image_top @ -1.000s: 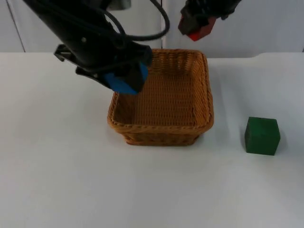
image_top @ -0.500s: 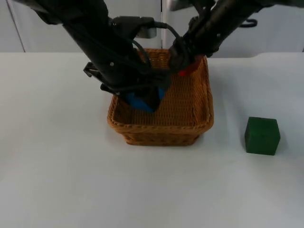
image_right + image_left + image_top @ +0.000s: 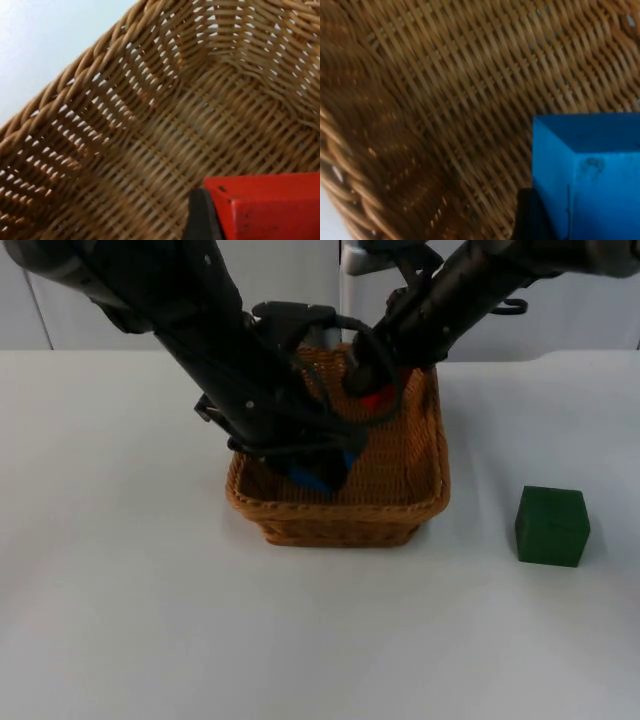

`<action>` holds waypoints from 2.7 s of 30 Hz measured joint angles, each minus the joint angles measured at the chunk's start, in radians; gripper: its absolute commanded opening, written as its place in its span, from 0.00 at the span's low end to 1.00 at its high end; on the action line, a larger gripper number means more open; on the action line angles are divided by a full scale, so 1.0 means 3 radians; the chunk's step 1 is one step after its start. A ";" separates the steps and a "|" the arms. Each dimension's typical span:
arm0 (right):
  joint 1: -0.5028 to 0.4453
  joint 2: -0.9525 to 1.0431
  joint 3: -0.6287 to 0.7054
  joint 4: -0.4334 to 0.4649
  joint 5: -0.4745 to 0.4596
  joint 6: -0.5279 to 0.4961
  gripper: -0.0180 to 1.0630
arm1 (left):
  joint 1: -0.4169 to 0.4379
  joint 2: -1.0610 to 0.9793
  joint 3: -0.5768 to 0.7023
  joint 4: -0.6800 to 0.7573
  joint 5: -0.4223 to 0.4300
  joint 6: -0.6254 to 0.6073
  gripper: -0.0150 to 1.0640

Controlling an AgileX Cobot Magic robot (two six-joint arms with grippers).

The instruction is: Pick up one cube with each hand and place exactly two cubes into the same basket, leaving the remaining cube outside.

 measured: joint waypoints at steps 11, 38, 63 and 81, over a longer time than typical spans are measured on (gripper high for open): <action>0.0022 0.0104 0.0000 0.0014 -0.0021 -0.0006 0.38 | 0.0000 0.0040 0.0000 -0.0042 0.0007 0.0045 0.55; 0.0022 -0.0315 -0.0114 0.0000 0.0142 -0.0006 0.77 | 0.0000 -0.0320 0.0000 -0.0078 0.0021 0.0055 0.77; 0.0022 -0.1116 -0.0114 -0.0014 0.0617 0.0013 0.77 | 0.0000 -0.1164 0.0000 0.0186 0.0212 -0.0065 0.77; 0.0022 -0.1775 0.0535 0.0007 0.0771 0.0055 0.77 | 0.0000 -0.2068 0.0420 0.0605 0.0271 -0.0345 0.77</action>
